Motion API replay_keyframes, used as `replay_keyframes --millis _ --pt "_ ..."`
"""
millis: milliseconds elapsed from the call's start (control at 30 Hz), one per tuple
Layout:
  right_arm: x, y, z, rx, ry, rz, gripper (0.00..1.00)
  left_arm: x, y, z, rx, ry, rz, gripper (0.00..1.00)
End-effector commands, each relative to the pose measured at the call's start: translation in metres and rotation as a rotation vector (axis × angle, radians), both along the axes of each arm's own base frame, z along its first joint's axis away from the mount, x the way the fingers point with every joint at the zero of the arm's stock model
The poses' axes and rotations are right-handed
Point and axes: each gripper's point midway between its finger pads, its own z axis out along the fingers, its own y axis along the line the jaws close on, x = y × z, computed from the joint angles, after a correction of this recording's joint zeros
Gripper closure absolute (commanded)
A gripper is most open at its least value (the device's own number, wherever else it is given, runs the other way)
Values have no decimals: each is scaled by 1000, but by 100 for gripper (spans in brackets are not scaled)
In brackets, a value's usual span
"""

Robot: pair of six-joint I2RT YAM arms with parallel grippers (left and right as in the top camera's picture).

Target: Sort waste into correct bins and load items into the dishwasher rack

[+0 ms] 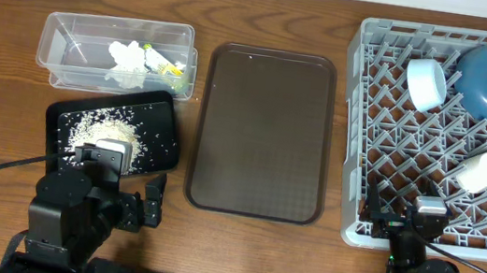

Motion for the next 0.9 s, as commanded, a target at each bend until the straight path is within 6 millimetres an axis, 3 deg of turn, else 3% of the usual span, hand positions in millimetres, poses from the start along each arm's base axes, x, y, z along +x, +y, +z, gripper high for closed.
replay_keyframes --millis 0,200,400,667,867 --pt "0 0 -1 -12 -1 -1 1 -1 3 -2 16 5 8 0" --pt "0 0 -1 -12 -1 -1 1 -4 11 -14 24 14 44 0" --pt "0 0 -1 -12 -1 -2 1 1 22 -40 15 -78 107 0" --pt "0 0 -1 -12 -1 -2 1 22 23 -65 -1 -283 117 0" --pt "0 0 -1 -12 -1 -1 1 42 25 -64 -10 -448 128 0"
